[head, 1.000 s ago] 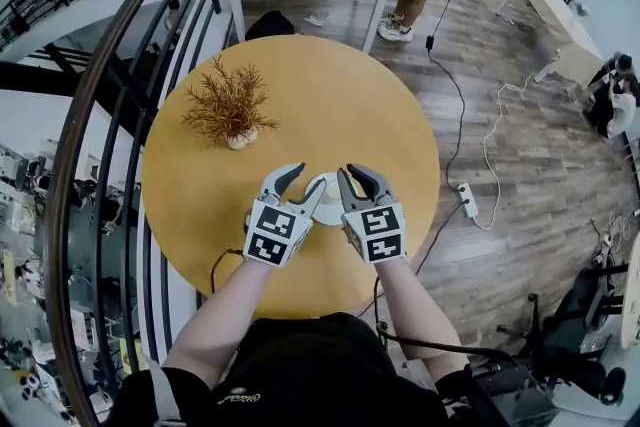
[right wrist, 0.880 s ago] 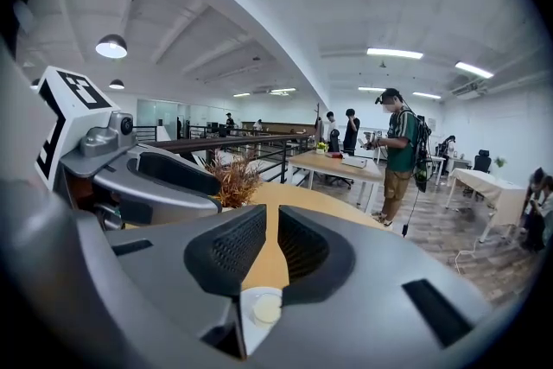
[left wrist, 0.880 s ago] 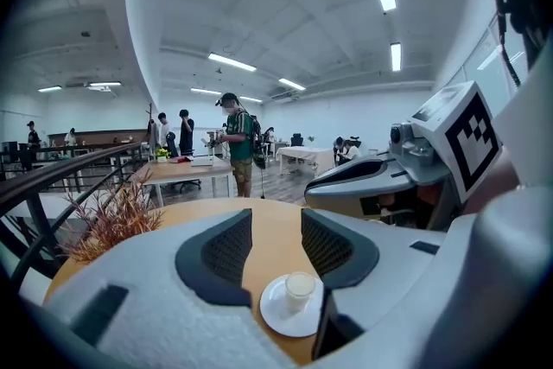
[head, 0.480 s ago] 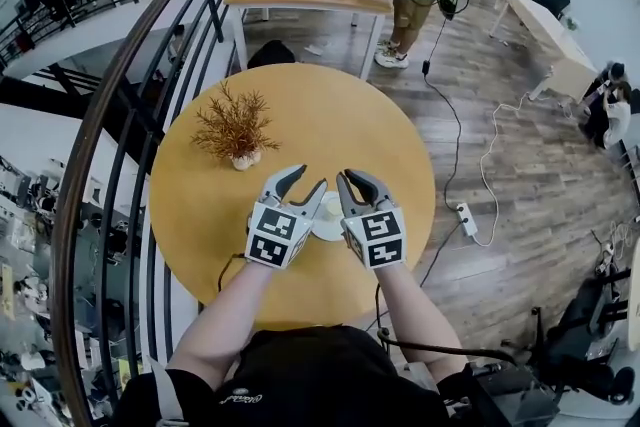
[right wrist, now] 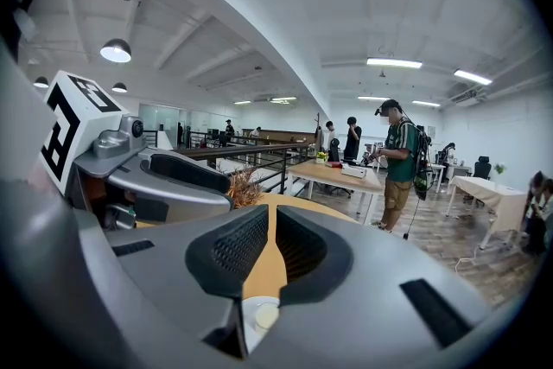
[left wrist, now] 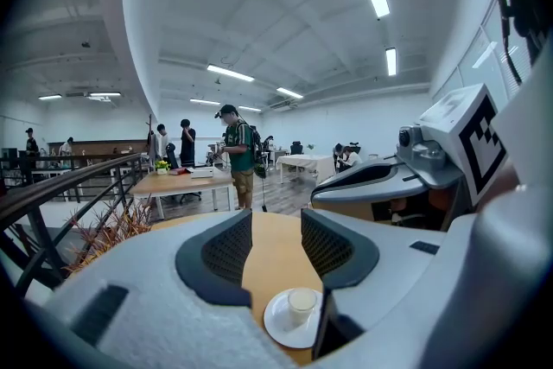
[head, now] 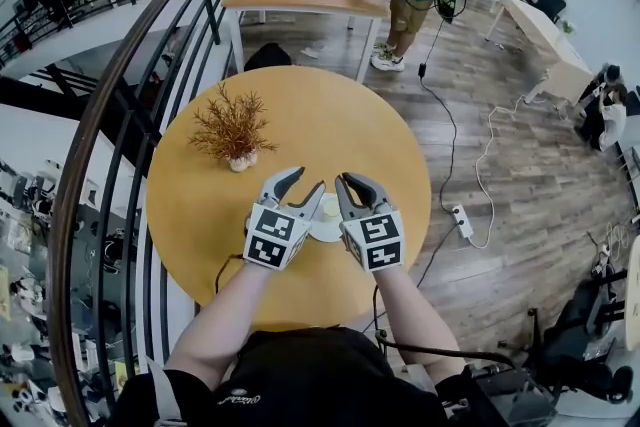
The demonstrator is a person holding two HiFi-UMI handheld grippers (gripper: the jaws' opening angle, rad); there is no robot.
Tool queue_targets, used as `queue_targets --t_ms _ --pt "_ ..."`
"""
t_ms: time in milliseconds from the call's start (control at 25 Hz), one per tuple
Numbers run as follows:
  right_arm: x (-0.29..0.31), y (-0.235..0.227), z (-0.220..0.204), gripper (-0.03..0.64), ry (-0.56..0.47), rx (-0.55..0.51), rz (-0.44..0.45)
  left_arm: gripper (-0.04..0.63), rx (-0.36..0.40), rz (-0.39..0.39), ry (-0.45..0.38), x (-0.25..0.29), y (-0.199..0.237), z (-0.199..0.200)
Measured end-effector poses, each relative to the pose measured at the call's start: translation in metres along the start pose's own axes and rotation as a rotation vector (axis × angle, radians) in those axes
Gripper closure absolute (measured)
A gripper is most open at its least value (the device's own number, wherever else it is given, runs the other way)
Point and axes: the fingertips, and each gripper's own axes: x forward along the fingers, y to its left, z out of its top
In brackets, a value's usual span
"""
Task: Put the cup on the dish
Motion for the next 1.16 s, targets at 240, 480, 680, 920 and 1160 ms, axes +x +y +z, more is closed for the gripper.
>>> queue_targets --t_ms 240,480,680,920,1160 --pt "0.002 0.002 -0.006 0.587 0.015 -0.007 0.011 0.416 0.003 0.0 0.001 0.001 0.001 -0.001" --pt "0.002 0.004 -0.007 0.589 0.021 -0.008 0.018 0.416 0.002 0.005 0.008 0.0 0.001 -0.004" --pt "0.003 0.002 -0.01 0.589 0.023 -0.009 0.025 0.416 -0.002 0.004 0.018 0.005 0.0 -0.008" --pt "0.004 0.0 -0.011 0.594 0.031 -0.013 0.027 0.416 -0.01 0.006 0.023 0.005 0.001 -0.009" --pt "0.004 0.001 -0.014 0.594 0.039 -0.003 0.036 0.416 -0.019 0.014 0.034 0.005 0.002 -0.011"
